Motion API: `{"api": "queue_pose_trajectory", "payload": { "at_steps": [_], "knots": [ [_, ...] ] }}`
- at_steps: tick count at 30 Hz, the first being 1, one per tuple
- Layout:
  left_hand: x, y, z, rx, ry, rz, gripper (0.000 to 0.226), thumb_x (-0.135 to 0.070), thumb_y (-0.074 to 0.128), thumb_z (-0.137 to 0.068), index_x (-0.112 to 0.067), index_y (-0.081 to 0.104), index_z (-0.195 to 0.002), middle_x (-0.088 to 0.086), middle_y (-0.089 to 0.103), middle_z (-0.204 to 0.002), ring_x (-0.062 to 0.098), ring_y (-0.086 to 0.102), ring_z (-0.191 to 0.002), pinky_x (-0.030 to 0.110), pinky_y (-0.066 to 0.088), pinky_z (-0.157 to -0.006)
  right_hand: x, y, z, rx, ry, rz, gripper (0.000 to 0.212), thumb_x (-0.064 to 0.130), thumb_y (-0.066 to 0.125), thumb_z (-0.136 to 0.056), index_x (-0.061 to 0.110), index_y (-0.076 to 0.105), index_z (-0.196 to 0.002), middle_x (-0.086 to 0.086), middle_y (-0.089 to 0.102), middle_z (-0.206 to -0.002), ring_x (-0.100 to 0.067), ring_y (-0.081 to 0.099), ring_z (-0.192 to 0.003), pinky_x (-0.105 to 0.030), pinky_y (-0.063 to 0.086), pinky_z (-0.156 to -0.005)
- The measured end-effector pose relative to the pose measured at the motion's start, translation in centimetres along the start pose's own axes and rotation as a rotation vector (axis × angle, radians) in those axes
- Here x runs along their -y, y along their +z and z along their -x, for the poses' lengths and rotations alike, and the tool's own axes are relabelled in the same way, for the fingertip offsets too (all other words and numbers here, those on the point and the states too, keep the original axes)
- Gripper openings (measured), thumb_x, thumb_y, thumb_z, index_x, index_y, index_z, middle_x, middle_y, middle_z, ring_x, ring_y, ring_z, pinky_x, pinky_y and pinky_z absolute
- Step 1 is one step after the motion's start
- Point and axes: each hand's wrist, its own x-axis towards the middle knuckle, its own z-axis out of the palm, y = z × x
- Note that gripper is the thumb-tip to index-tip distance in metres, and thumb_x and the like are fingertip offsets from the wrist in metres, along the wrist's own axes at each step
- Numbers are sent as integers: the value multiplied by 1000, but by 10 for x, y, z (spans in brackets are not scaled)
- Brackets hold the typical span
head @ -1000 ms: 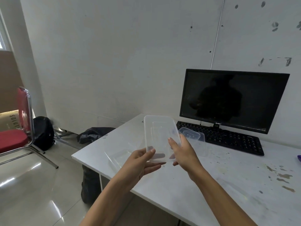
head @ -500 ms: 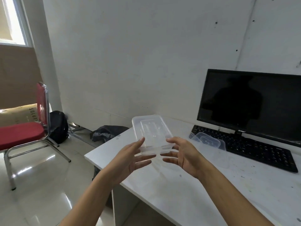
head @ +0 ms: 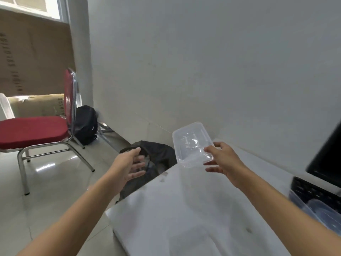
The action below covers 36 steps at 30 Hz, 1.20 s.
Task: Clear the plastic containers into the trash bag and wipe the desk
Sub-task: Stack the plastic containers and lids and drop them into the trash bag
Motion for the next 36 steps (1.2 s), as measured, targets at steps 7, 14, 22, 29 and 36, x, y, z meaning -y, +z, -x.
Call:
{"api": "queue_pose_trajectory", "payload": {
  "at_steps": [7,14,22,29,36],
  "knots": [
    [54,-3,-144,-79,-347,-279,129,-72,82,-52,-28,19,-156,12,28,-161,50,44,-132,58,57,-48,-2,61,-122,28,-39,378,34,29,65,-92,20,50,-121,-1,63,-102,-22,73,-80,-32,63,-64],
    [78,7,-195,-123,-201,-275,33,-23,68,-90,2,54,-106,15,63,-80,26,64,-62,31,52,-54,-18,124,-196,259,-9,862,31,33,62,-90,14,58,-114,-7,65,-102,-24,71,-80,-32,62,-62],
    [68,-2,-198,-55,39,-52,22,-19,57,-94,-17,60,-115,13,73,-105,32,73,-96,50,60,-89,-67,206,-244,681,165,861,32,21,63,-94,20,68,-126,-7,61,-125,-23,67,-92,-33,62,-81],
    [62,-12,-195,51,6,48,15,-14,63,-95,-15,64,-110,14,76,-110,31,74,-102,52,56,-95,-83,214,-256,544,191,751,28,7,61,-97,10,63,-124,-10,60,-128,-25,59,-115,-36,55,-95],
    [39,-1,-147,151,-128,-223,3,-12,61,-97,-14,58,-96,11,64,-117,32,64,-117,36,56,-83,-42,142,-208,436,95,474,14,12,58,-98,17,67,-108,-8,67,-118,-21,70,-102,-34,59,-86]
  ]
}}
